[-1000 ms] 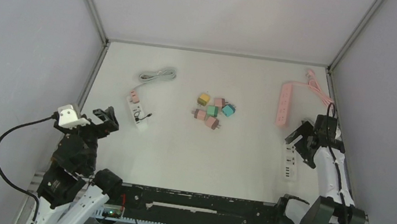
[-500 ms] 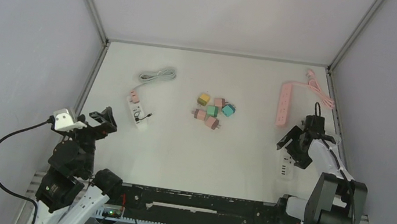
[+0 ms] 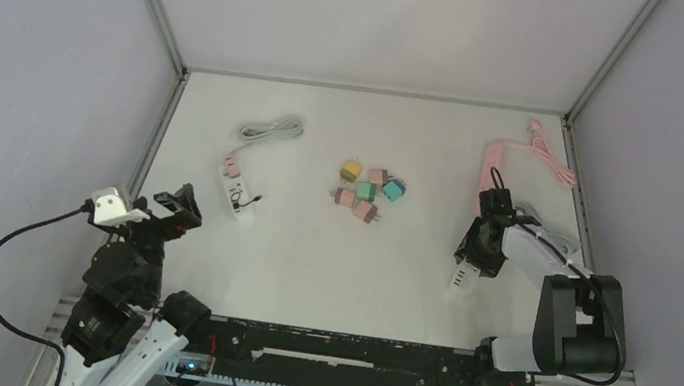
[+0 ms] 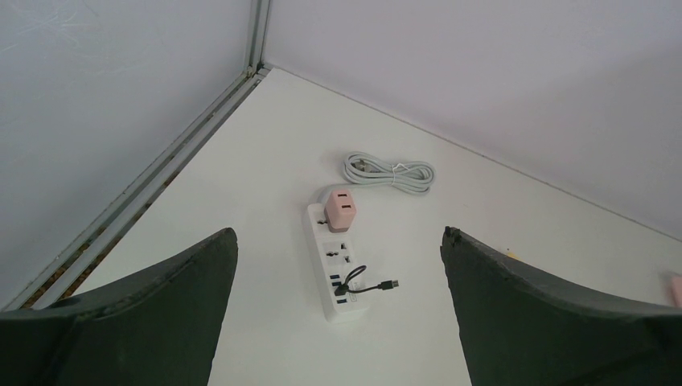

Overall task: Insert the plug
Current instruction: Pick up the socket from the center of the board.

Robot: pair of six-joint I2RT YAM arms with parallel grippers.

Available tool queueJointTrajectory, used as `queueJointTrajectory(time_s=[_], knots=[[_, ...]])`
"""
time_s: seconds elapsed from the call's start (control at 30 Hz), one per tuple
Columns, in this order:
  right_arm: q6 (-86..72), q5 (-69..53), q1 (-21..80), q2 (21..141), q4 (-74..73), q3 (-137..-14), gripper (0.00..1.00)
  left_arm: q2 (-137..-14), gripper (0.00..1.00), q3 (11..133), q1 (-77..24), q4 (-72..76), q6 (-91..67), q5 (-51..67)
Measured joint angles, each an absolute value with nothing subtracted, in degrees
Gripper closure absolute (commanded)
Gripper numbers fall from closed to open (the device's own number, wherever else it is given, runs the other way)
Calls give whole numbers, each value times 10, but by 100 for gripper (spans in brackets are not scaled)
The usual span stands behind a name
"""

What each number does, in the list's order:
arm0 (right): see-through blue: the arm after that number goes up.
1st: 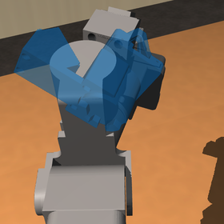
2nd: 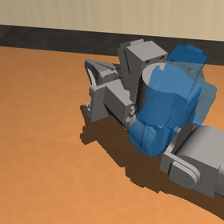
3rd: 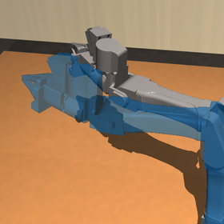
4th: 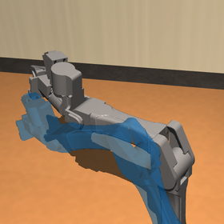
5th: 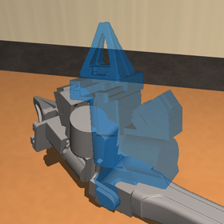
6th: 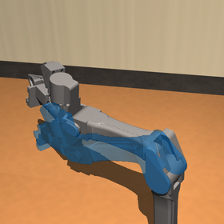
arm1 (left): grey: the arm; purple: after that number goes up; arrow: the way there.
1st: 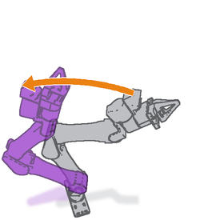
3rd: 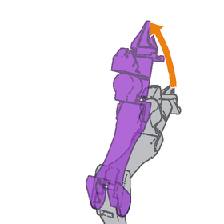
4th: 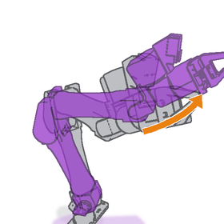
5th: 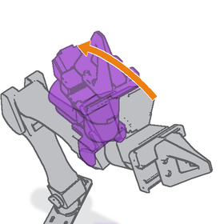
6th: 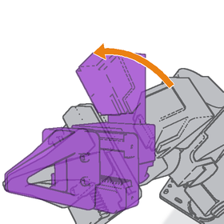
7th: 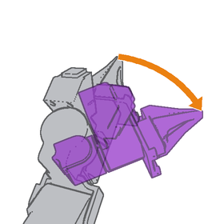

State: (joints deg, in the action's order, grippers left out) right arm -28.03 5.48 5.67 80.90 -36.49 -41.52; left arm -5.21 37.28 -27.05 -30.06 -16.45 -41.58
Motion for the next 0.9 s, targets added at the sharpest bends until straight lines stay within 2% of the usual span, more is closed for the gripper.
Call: queueJointTrajectory(time_s=[0.07, 0.23, 0.37, 0.7, 0.9], knots=[[-289, 68, 81, 809, -368, -416, 90, -53, 0, 373, -270, -301, -164, -416], [-310, 92, 137, 792, -404, -419, 99, -58, 0, 373, -270, -300, -164, -414], [-328, 103, 198, 769, -442, -435, 100, -61, 0, 373, -271, -299, -164, -414], [-389, 112, 442, 749, -544, -492, 100, -66, 0, 373, -271, -296, -164, -414], [-386, 88, 566, 811, -571, -600, 100, -69, 0, 373, -271, -296, -164, -418]])
